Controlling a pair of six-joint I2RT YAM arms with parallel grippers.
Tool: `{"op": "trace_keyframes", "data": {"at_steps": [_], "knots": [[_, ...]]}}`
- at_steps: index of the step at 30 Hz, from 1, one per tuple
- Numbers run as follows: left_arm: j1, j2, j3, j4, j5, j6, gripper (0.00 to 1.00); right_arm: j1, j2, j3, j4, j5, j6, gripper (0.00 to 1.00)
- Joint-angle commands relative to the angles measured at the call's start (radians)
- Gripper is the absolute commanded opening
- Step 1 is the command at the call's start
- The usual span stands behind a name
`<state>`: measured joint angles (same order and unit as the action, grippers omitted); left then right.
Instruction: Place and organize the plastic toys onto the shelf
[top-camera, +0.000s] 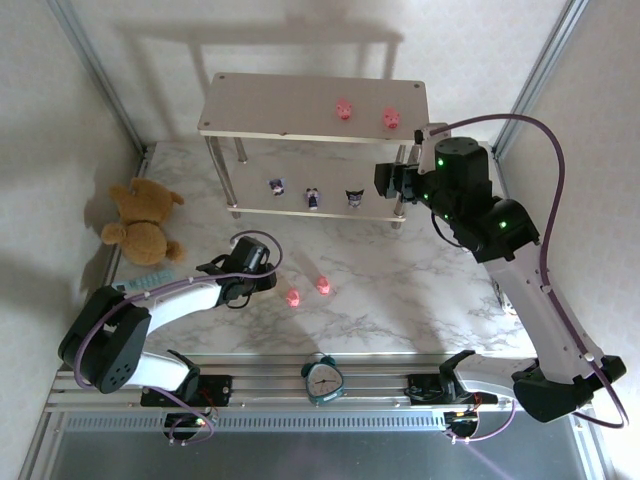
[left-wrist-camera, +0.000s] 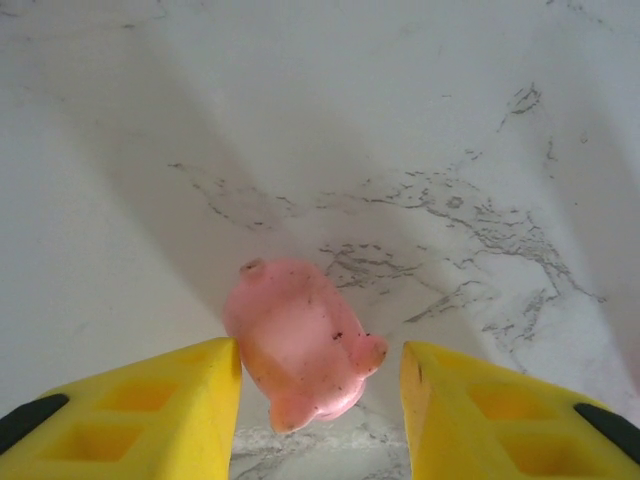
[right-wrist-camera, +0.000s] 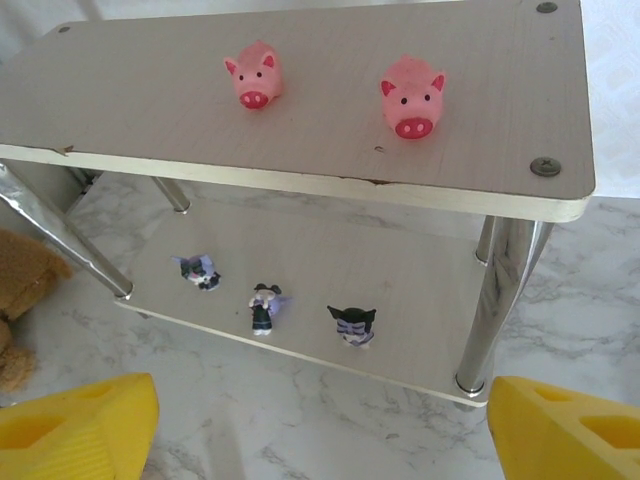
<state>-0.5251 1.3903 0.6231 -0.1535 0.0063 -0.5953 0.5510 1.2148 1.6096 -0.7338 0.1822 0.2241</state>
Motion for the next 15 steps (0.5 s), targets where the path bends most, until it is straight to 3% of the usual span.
{"op": "trace_keyframes", "data": {"at_steps": [1, 15], "knots": [[-0.009, -0.022, 0.036, 0.000, -0.014, 0.012, 0.46, -0.010, 0.003, -0.017, 0.046, -0.010, -0.014, 0.87], [-0.010, 0.056, 0.040, -0.010, 0.010, 0.012, 0.44, -0.035, -0.004, -0.042, 0.061, -0.028, -0.015, 0.89]]}}
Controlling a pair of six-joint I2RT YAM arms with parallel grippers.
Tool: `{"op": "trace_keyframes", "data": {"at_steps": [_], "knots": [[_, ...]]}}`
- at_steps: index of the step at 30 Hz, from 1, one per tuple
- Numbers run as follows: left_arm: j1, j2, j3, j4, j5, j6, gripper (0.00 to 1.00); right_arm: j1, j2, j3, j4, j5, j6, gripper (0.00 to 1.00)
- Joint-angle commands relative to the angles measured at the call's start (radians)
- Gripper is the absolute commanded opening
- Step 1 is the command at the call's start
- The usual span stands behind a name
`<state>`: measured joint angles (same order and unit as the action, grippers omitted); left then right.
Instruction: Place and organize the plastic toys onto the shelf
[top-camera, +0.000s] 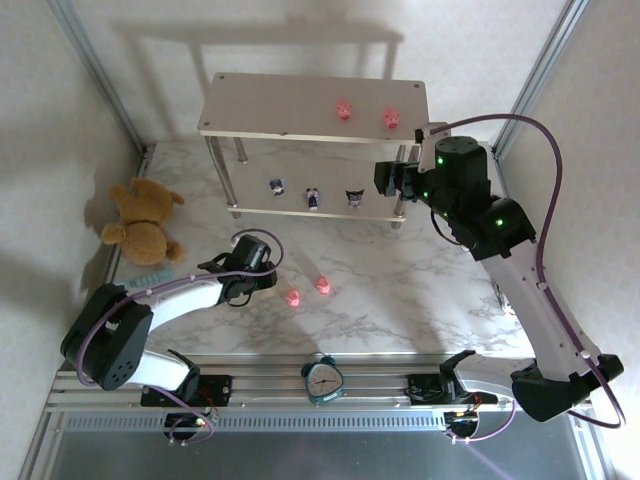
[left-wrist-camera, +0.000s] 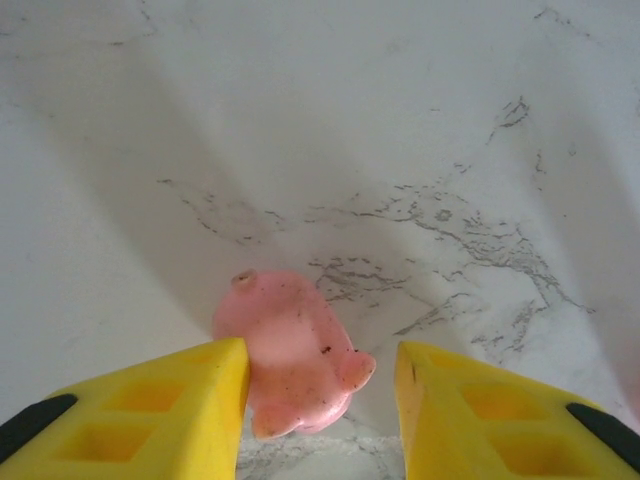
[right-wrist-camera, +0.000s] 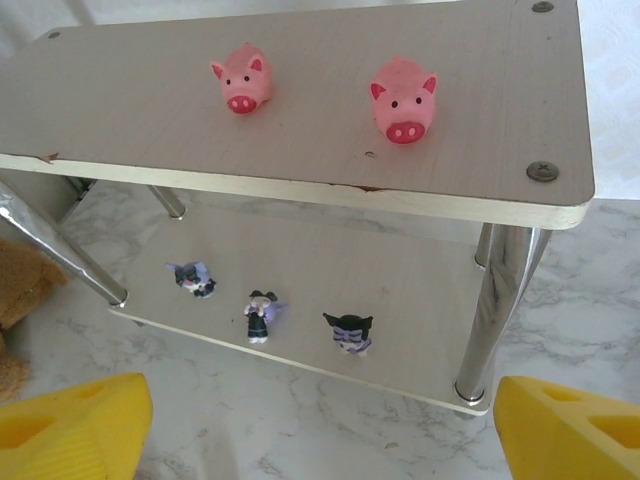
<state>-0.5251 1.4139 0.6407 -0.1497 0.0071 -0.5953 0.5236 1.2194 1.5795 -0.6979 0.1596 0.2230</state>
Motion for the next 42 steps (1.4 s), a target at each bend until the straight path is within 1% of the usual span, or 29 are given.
{"op": "trace_keyframes", "data": {"at_steps": [1, 7, 11, 19, 24, 27, 30, 34, 38, 42], "knots": [[-0.009, 0.044, 0.032, -0.015, 0.011, 0.020, 0.45, -0.010, -0.012, -0.013, 0.025, -0.004, -0.014, 0.90], [-0.001, 0.091, 0.090, -0.032, 0.022, 0.072, 0.45, -0.015, -0.035, -0.022, 0.025, 0.007, -0.023, 0.91], [-0.001, 0.102, 0.115, -0.060, 0.028, 0.116, 0.41, -0.020, -0.043, -0.027, 0.024, 0.007, -0.022, 0.91], [0.002, 0.101, 0.131, -0.068, 0.038, 0.289, 0.40, -0.024, -0.036, -0.029, 0.033, -0.016, -0.017, 0.92], [0.002, 0.124, 0.178, -0.053, 0.071, 0.354, 0.40, -0.025, -0.038, -0.029, 0.032, -0.017, -0.013, 0.92], [0.000, 0.103, 0.227, -0.091, 0.047, 0.338, 0.42, -0.027, -0.045, -0.027, 0.023, -0.011, -0.017, 0.92], [0.000, 0.057, 0.252, -0.121, 0.029, 0.285, 0.45, -0.026, -0.059, -0.037, 0.029, 0.000, -0.021, 0.93], [0.000, 0.019, 0.273, -0.185, 0.006, 0.206, 0.45, -0.032, -0.065, -0.047, 0.035, -0.002, -0.024, 0.94], [-0.004, 0.002, 0.242, -0.216, -0.008, 0.107, 0.46, -0.037, -0.064, -0.045, 0.032, -0.017, -0.027, 0.94], [-0.012, 0.001, 0.180, -0.177, 0.007, 0.033, 0.46, -0.043, -0.065, -0.048, 0.035, -0.024, -0.033, 0.95]]}}
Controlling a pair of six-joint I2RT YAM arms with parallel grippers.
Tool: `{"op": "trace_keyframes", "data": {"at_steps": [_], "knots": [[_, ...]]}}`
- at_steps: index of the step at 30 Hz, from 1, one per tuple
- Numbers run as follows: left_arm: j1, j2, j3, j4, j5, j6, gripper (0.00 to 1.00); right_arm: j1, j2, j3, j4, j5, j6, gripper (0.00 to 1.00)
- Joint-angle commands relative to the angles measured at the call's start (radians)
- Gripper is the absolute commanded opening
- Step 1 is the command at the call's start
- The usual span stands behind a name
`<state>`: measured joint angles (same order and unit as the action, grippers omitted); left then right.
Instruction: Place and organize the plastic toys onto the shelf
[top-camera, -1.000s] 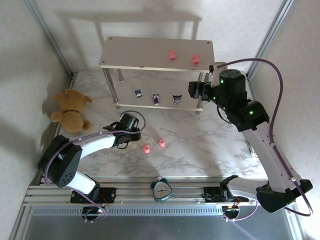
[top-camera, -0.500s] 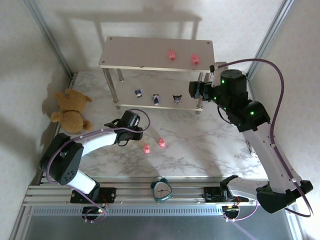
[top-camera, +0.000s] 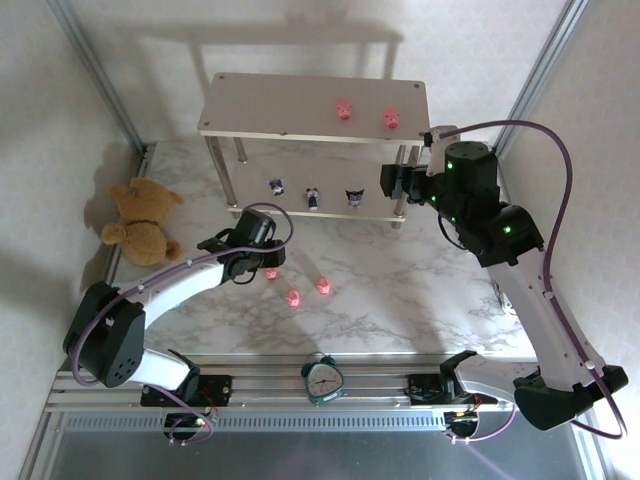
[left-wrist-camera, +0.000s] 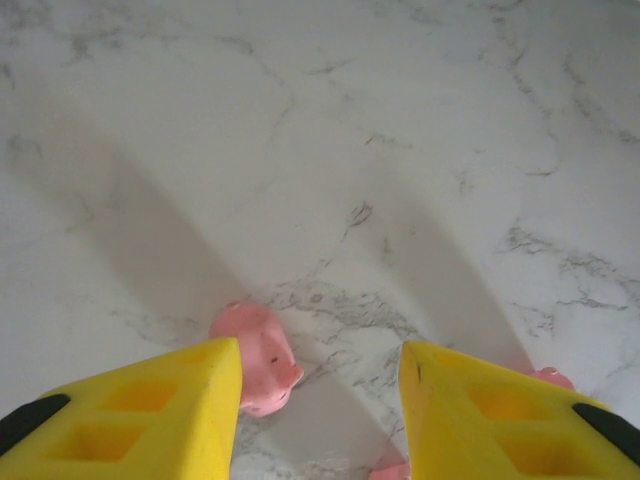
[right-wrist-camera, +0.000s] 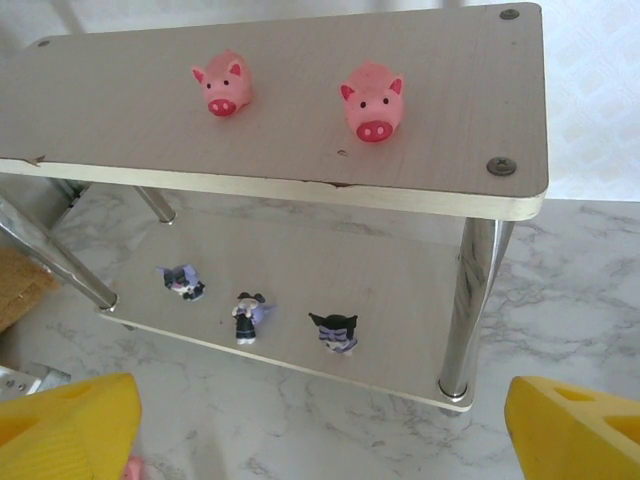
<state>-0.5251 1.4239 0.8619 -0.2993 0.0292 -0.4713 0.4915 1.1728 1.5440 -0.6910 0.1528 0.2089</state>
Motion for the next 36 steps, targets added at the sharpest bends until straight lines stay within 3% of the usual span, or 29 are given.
{"op": "trace_keyframes", "data": {"at_steps": [1, 24, 33, 36], "knots": [[-0.013, -0.005, -0.049, -0.022, -0.013, -0.100, 0.47, -0.014, -0.018, -0.012, 0.028, -0.019, -0.019, 0.95], [-0.029, 0.173, -0.059, 0.033, -0.038, -0.139, 0.47, -0.075, -0.022, -0.042, 0.061, -0.079, -0.022, 0.99], [-0.030, 0.220, -0.011, 0.002, -0.104, -0.103, 0.31, -0.093, -0.016, -0.058, 0.062, -0.095, -0.017, 0.99], [-0.030, 0.228, -0.003, -0.003, -0.099, -0.083, 0.22, -0.094, -0.015, -0.059, 0.063, -0.096, -0.016, 0.99]]}}
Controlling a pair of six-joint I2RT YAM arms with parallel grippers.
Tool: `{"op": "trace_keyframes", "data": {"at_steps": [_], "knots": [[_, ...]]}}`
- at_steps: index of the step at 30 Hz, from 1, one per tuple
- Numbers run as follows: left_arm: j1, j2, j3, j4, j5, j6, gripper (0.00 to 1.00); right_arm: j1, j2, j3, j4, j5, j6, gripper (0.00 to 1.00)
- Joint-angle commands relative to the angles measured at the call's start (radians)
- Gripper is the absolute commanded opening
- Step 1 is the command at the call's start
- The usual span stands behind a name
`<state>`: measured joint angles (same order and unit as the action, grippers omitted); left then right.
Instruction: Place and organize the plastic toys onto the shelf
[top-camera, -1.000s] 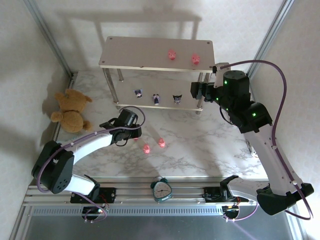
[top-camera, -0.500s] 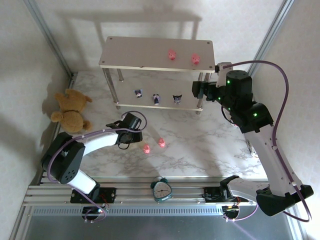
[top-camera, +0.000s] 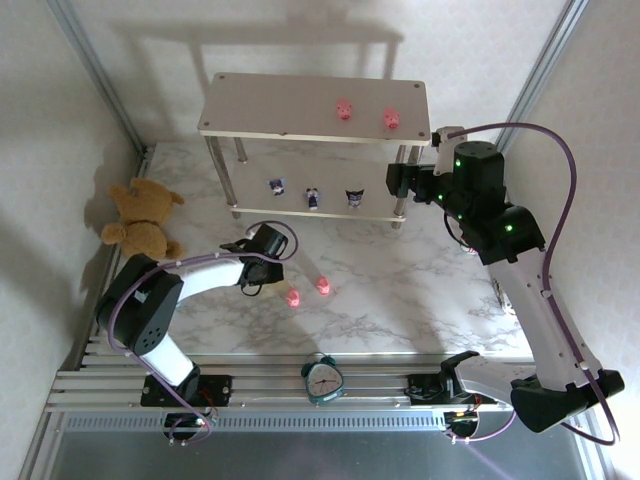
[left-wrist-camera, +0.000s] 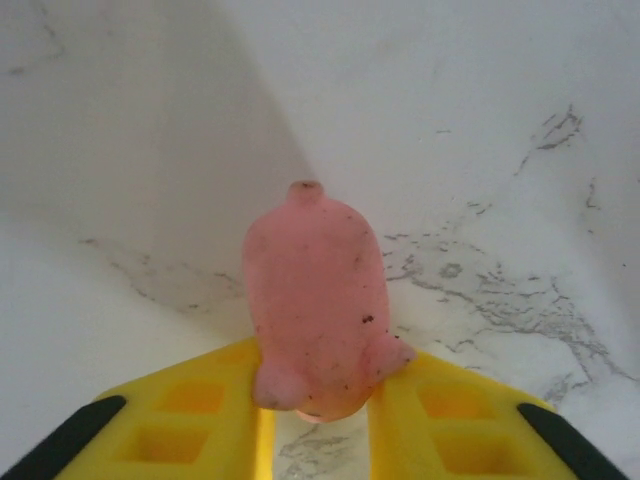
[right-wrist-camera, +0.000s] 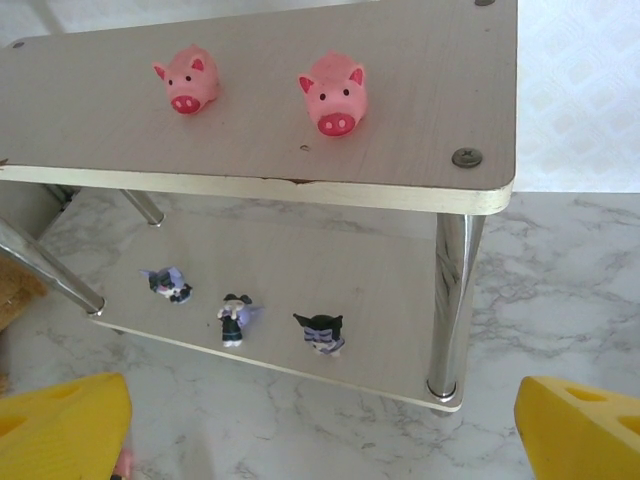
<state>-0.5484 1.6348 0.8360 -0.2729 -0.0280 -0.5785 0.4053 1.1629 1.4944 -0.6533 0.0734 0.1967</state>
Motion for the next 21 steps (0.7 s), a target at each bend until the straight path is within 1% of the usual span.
{"op": "trace_keyframes", "data": {"at_steps": [1, 6, 8, 10, 13, 16, 18, 21], "knots": [[-0.007, 0.019, 0.024, -0.031, -0.040, 0.028, 0.20, -0.010, -0.005, -0.010, 0.024, -0.017, -0.003, 0.99], [-0.006, 0.000, 0.040, -0.061, -0.041, 0.059, 0.17, -0.011, -0.004, -0.008, 0.025, -0.020, -0.001, 0.99], [-0.007, -0.027, 0.076, -0.108, -0.043, 0.080, 0.17, -0.011, -0.004, -0.004, 0.022, -0.017, -0.001, 0.99], [-0.005, -0.060, 0.147, -0.186, -0.040, 0.105, 0.17, -0.011, 0.000, 0.003, 0.016, -0.017, 0.000, 0.99], [0.005, -0.114, 0.315, -0.314, -0.015, 0.151, 0.18, -0.011, 0.006, 0.016, 0.006, -0.021, 0.001, 0.99], [0.031, -0.141, 0.526, -0.432, 0.049, 0.201, 0.18, -0.011, 0.017, 0.026, 0.000, -0.038, 0.004, 0.98], [0.058, -0.133, 0.682, -0.502, 0.092, 0.238, 0.19, -0.011, 0.023, 0.025, 0.004, -0.047, 0.010, 0.98], [0.111, -0.080, 0.931, -0.586, 0.154, 0.301, 0.20, -0.011, 0.037, 0.029, 0.005, -0.060, 0.015, 0.98]]}}
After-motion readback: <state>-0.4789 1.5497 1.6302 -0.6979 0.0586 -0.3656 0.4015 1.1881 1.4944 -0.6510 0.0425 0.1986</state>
